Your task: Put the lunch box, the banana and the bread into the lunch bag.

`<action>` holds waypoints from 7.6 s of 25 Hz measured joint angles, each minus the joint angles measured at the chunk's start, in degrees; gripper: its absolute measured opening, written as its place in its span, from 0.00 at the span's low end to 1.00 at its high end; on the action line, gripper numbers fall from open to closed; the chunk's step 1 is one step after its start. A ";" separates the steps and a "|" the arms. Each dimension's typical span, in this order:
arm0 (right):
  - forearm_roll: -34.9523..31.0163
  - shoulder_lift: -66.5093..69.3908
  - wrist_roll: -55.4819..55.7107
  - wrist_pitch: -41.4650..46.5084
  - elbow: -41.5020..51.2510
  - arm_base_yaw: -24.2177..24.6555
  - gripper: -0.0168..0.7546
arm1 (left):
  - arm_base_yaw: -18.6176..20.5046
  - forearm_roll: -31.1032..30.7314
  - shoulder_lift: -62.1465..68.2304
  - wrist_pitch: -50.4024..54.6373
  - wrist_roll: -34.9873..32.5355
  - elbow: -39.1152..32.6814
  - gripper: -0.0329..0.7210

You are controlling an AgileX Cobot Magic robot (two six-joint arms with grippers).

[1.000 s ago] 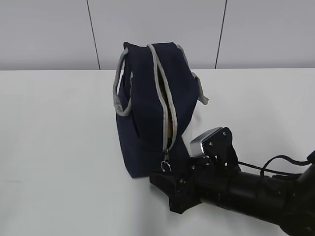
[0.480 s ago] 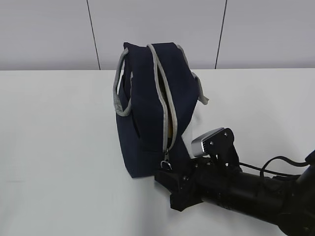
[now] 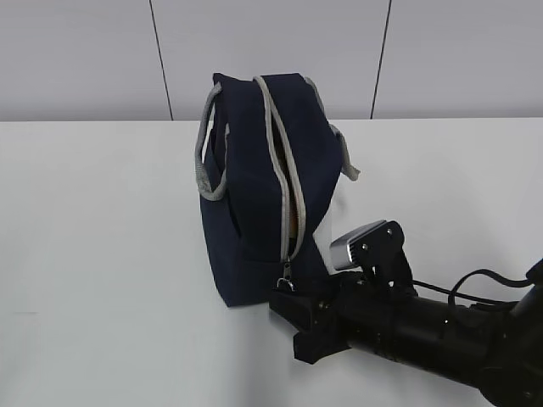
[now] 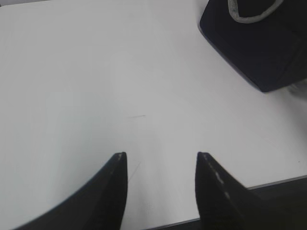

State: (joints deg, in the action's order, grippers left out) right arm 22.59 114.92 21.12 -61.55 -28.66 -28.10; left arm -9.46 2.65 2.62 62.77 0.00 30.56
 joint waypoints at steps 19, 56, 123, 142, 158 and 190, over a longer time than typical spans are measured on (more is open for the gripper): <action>-1.17 0.00 0.00 0.65 0.00 0.00 0.24 | 0.00 0.00 0.00 0.00 0.00 0.00 0.51; 2.69 -13.82 3.72 12.48 0.54 0.00 0.02 | 0.00 0.00 0.00 0.00 0.00 0.00 0.51; 31.33 -25.71 43.11 44.15 -30.92 0.00 0.02 | 0.00 28.78 31.35 -20.29 -18.82 0.37 0.55; 35.35 -24.37 50.04 38.89 -31.66 0.00 0.02 | -1.12 65.75 65.82 -29.95 -66.43 10.35 0.57; 41.60 -24.37 55.65 38.38 -35.54 0.00 0.02 | -8.94 68.08 87.13 -32.95 -73.86 25.27 0.55; 49.35 -23.79 56.60 54.11 -39.58 -0.32 0.02 | -8.97 40.56 87.06 -24.69 -61.88 27.91 0.04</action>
State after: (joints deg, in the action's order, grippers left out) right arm 71.94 91.13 77.72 -7.44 -68.24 -28.42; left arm -18.42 43.21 89.68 38.08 -61.88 58.47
